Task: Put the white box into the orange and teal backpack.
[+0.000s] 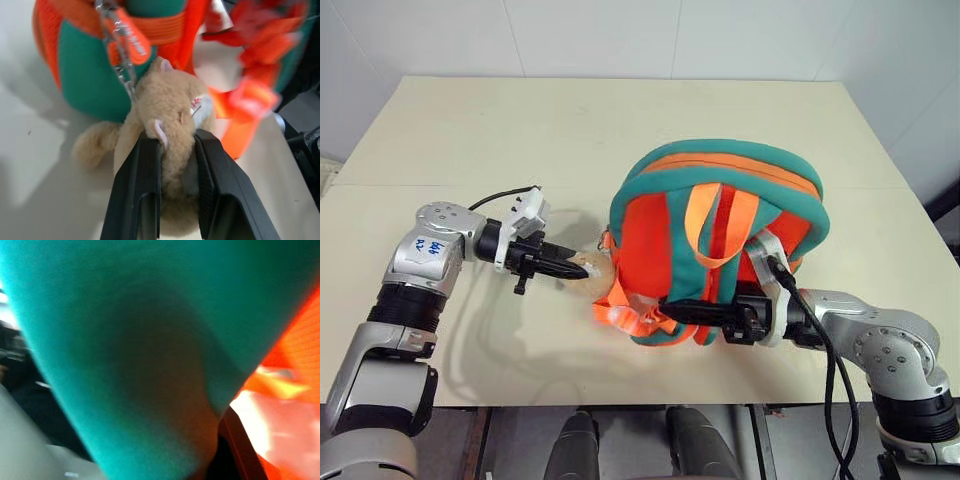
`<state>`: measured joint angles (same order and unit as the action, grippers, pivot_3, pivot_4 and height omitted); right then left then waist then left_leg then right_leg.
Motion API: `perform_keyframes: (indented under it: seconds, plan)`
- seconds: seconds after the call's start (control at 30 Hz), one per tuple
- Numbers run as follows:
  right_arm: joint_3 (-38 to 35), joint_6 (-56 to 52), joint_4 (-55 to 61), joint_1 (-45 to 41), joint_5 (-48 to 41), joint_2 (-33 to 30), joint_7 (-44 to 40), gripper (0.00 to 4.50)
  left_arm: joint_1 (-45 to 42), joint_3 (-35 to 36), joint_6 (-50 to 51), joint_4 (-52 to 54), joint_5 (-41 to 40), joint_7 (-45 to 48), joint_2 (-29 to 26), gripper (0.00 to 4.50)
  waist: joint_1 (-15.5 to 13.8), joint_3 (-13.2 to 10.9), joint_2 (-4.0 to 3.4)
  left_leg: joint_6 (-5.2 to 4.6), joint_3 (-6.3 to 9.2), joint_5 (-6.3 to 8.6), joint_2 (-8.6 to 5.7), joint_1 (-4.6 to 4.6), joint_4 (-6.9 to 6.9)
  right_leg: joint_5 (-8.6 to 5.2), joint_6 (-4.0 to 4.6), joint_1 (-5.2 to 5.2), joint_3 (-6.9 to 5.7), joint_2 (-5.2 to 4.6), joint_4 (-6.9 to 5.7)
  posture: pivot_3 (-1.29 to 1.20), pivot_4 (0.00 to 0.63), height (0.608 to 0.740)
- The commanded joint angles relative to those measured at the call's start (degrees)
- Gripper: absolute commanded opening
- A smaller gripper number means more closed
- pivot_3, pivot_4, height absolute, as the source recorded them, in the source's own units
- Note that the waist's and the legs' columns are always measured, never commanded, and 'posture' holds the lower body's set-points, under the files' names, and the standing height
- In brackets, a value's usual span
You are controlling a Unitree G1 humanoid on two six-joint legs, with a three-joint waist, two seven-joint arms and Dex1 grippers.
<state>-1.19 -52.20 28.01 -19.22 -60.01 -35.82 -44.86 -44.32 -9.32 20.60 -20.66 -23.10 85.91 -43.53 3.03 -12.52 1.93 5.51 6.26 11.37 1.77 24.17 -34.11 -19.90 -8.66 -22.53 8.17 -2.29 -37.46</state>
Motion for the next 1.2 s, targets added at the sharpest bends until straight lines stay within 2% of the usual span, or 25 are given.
perform_keyframes:
  seconds: [0.03, 0.23, 0.37, 0.4, 0.57, 0.73, 0.8, 0.97, 1.2]
  plan:
    - [-2.2, 5.0, 2.2, -0.7, 3.7, -1.6, -1.7, 1.08, 0.7, 4.8, 1.7, 5.9, -3.0, -1.8, -0.2, 1.24, 0.0, 0.0, 0.00, 0.00, 0.00, 0.00, 0.00, 0.00, 0.00, 0.00, 0.00, 0.00, 0.00, 0.00, 0.01, 0.00, 0.150, 0.740]
    - [-4.5, 13.3, 4.1, 0.4, 11.4, -9.2, -9.2, 3.04, 5.7, 9.0, 4.3, 14.1, -5.9, -3.5, -0.5, 3.07, -0.1, 0.0, -0.01, 0.00, -0.01, 0.00, -0.01, 0.00, 0.03, 0.00, 0.00, 0.01, -0.01, -0.04, 0.04, 0.00, 0.150, 0.740]
    - [-10.1, 13.5, 3.5, 3.9, 10.5, -14.0, -12.0, 4.34, 9.0, 10.3, 3.4, 16.7, -6.0, -4.0, -0.9, 4.31, -0.1, 0.0, -0.01, 0.00, 0.00, 0.00, -0.01, -0.01, 0.02, 0.00, 0.00, 0.05, -0.01, -0.04, 0.04, 0.00, 0.150, 0.740]
    - [-11.6, 13.6, 3.1, 5.0, 10.4, -14.8, -12.5, 4.48, 9.5, 10.9, 2.3, 16.8, -5.9, -4.0, -0.9, 4.46, -0.2, 0.0, -0.01, 0.00, 0.00, 0.00, -0.01, -0.02, 0.02, 0.00, 0.00, 0.06, -0.02, -0.03, 0.05, 0.00, 0.150, 0.740]
    - [-19.7, 15.9, 1.7, 11.2, 12.8, -18.8, -14.9, 4.48, 10.2, 14.7, -0.8, 15.2, -6.4, -4.4, -1.2, 4.46, -0.5, 0.0, -0.01, 0.00, -0.01, 0.00, -0.01, -0.03, -0.02, 0.00, 0.00, 0.07, -0.02, -0.03, 0.04, 0.00, 0.150, 0.740]
    - [-31.0, 22.9, -2.4, 20.1, 18.5, -18.7, -18.3, 4.48, 12.3, 19.8, -2.0, 15.4, -7.4, -4.8, -3.0, 4.46, -0.8, 0.0, 0.00, 0.00, -0.05, 0.00, -0.02, -0.03, -0.03, 0.01, 0.00, 0.07, 0.00, -0.04, 0.07, 0.00, 0.150, 0.740]
    - [-33.2, 24.9, -5.3, 22.1, 19.6, -19.1, -20.4, 4.48, 13.1, 20.6, -1.4, 15.9, -7.8, -5.2, -3.5, 4.46, -0.7, 0.0, 0.00, -0.01, -0.06, 0.01, -0.01, -0.04, -0.02, 0.01, 0.00, 0.08, 0.00, -0.03, 0.10, 0.00, 0.150, 0.740]
    - [-32.5, 31.3, -12.4, 22.8, 24.5, -21.2, -25.1, 4.48, 16.4, 22.3, -2.7, 16.7, -7.9, -4.6, -4.5, 4.46, -0.7, 0.0, 0.00, -0.01, -0.12, 0.00, -0.01, -0.15, -0.05, 0.03, 0.01, 0.18, 0.04, -0.04, 0.10, 0.00, 0.150, 0.740]
    - [-26.3, 33.3, -18.4, 15.2, 25.9, -21.7, -27.1, 4.48, 19.6, 23.3, -2.9, 18.5, -8.4, -6.0, -4.5, 4.46, 0.0, 0.0, 0.00, -0.04, -0.22, -0.03, 0.00, -0.23, -0.05, 0.07, 0.01, 0.20, 0.14, -0.04, 0.10, 0.00, 0.150, 0.740]
